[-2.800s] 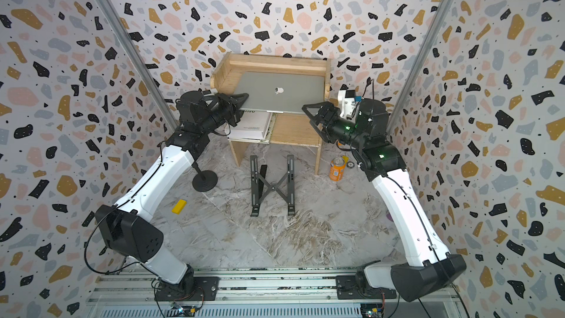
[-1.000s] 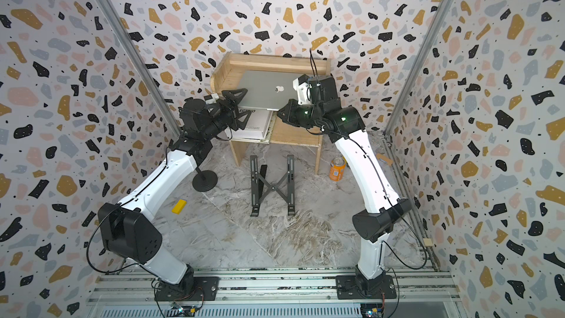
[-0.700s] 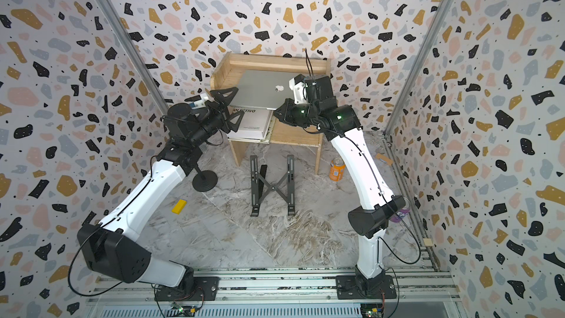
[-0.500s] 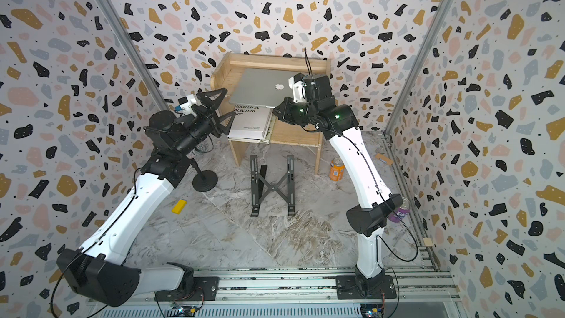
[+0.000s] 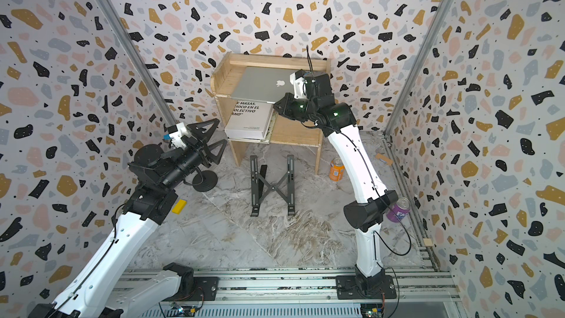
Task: Close the laptop lid and set it aside
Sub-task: Place the laptop on the shelf, then reset both arms
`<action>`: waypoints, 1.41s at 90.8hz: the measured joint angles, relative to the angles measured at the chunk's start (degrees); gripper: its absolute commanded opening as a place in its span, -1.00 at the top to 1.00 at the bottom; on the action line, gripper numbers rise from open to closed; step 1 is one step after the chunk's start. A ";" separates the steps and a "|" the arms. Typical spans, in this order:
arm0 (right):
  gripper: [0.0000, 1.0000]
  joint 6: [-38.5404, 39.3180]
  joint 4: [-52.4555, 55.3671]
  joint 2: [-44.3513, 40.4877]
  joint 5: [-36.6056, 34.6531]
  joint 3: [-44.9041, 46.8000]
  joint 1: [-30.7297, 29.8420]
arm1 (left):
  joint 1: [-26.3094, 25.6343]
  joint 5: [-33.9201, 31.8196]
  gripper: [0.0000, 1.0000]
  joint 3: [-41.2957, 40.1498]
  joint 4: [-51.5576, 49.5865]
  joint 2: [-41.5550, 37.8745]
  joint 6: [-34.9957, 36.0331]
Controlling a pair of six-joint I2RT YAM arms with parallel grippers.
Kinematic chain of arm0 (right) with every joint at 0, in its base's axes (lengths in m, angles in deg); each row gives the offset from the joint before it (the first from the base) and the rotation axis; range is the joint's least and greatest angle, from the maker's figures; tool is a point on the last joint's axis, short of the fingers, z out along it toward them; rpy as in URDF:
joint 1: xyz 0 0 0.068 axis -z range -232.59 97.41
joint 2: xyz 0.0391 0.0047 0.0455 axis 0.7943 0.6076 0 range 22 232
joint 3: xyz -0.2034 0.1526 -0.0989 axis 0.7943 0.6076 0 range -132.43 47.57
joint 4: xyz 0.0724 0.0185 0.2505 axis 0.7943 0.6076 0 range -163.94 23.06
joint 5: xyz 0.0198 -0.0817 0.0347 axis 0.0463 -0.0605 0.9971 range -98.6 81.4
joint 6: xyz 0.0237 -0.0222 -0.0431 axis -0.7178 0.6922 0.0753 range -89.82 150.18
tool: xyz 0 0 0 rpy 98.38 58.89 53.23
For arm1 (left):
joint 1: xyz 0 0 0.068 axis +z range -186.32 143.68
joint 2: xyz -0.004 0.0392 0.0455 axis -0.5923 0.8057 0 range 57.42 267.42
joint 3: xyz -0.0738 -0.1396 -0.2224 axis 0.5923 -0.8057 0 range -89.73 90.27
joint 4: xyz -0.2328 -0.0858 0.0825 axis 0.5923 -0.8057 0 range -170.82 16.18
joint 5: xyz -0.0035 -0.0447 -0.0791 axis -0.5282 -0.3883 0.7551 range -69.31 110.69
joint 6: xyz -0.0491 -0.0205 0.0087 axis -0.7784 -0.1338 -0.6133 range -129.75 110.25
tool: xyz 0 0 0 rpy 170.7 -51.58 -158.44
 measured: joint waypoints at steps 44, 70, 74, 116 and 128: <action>0.77 0.00 -0.76 0.26 4.83 0.00 2.75 | 0.00 0.24 -1.00 -3.56 -8.07 -5.33 5.99; -0.11 1.25 -4.68 -0.90 11.06 0.02 2.80 | 0.00 -3.43 -1.00 0.20 -25.14 -5.49 24.76; -0.21 1.86 -4.83 -1.92 11.82 0.44 2.80 | 0.00 -5.03 -1.00 1.11 -27.67 -5.60 28.63; -0.98 25.20 -14.86 -55.25 -17.42 70.53 1.73 | 0.00 -21.75 -1.00 -5.31 -30.97 -16.44 52.30; -0.98 33.68 -27.06 -66.34 -35.17 96.39 3.08 | 0.00 -28.44 -1.00 -14.08 -25.86 -14.19 57.99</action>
